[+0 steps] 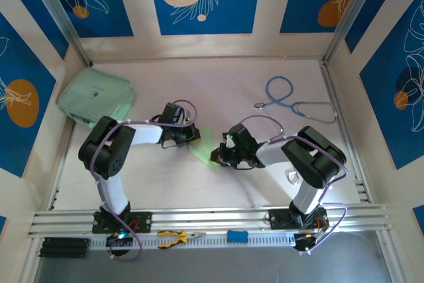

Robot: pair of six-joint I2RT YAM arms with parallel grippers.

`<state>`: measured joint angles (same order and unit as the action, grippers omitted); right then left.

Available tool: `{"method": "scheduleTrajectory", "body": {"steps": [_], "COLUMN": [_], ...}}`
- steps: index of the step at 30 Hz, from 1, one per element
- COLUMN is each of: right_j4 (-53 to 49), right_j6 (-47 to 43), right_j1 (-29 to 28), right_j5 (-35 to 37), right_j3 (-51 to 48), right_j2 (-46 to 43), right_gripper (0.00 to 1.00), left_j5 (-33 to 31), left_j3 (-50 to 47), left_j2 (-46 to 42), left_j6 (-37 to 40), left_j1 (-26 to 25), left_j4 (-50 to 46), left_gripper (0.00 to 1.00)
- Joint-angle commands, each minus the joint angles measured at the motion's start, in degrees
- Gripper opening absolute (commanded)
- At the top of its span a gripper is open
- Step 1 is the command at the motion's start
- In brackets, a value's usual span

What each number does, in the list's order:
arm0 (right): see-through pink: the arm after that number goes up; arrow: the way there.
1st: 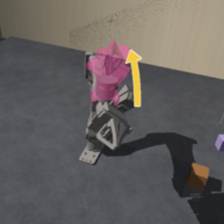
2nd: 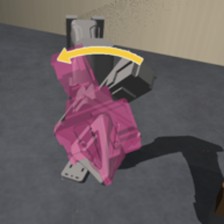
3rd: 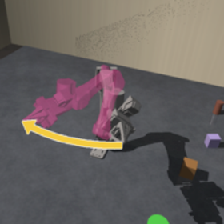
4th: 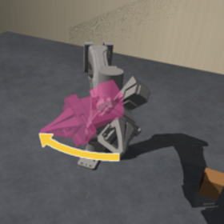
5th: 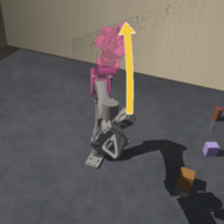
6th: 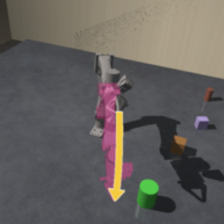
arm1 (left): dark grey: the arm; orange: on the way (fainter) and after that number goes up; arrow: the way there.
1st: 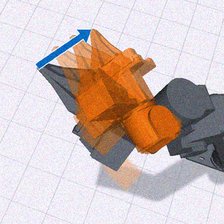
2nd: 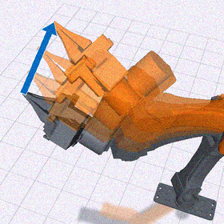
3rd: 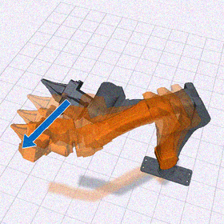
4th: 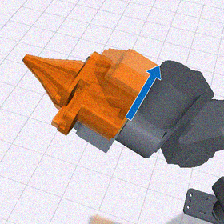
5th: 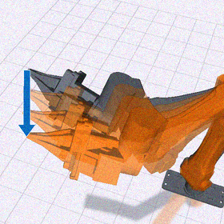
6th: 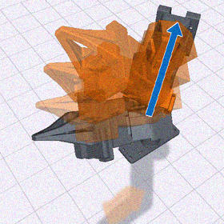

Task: Fold a paper plane with a square sheet of paper (pick it up from the middle)
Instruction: Fourth fold the wing at the center of the table.

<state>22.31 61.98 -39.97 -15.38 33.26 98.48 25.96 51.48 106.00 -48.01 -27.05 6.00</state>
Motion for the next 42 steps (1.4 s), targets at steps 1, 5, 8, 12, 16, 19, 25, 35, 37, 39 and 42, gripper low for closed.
{"method": "scheduleTrajectory", "body": {"steps": [1, 5, 8, 12, 16, 19, 25, 35, 37, 39, 42], "right_j4": [-12.5, -12.5, -12.4, -12.3, -12.3, -12.3, -12.2, -11.7, -11.5, -11.4, -11.5], "right_j6": [-0.8, -0.7, -0.8, -0.8, -0.8, -0.9, -1.0, -1.4, -1.4, -1.5, -1.6], "right_j1": [-0.1, 0.0, 0.0, 0.0, 0.0, 0.1, 0.1, 0.2, 0.2, 0.2, 0.2], "right_j5": [-0.4, -0.5, -0.5, -0.6, -0.7, -0.7, -0.9, -1.5, -1.6, -1.6, -1.8], "right_j3": [-3.6, -3.7, -3.9, -4.0, -4.0, -3.9, -4.1, -4.3, -4.4, -4.3, -4.2], "right_j2": [2.7, 2.5, 2.6, 2.5, 2.4, 2.4, 2.1, 2.1, 2.0, 1.9, 1.7], "right_gripper": [0.0, 0.0, 0.0, 0.0, 0.0, 0.0, 0.0, 0.0, 0.0, 0.0, 0.0], "left_j5": [-3.0, -3.0, -3.0, -3.2, -3.4, -4.0, -4.9, -4.8, -4.8, -5.0, -5.2], "left_j3": [1.9, 2.7, 3.9, 5.3, 6.0, 6.3, 7.8, 8.1, 8.1, 8.1, 7.4], "left_j2": [2.2, 2.8, 3.2, 3.8, 4.0, 3.5, 3.5, 2.9, 1.5, 0.0, -2.9], "left_j6": [2.0, 2.7, 3.3, 3.9, 4.7, 5.0, 5.6, 6.2, 6.4, 6.7, 6.7], "left_j1": [2.1, 3.7, 4.7, 5.5, 5.9, 6.0, 6.2, 6.6, 6.5, 6.6, 6.4], "left_j4": [-1.8, -2.4, -3.3, -4.4, -5.6, -6.4, -8.4, -8.6, -9.1, -9.7, -10.0], "left_gripper": [0.03, 0.03, 0.03, 0.03, 0.03, 0.03, 0.03, 0.03, 0.04, 0.04, 0.07]}}
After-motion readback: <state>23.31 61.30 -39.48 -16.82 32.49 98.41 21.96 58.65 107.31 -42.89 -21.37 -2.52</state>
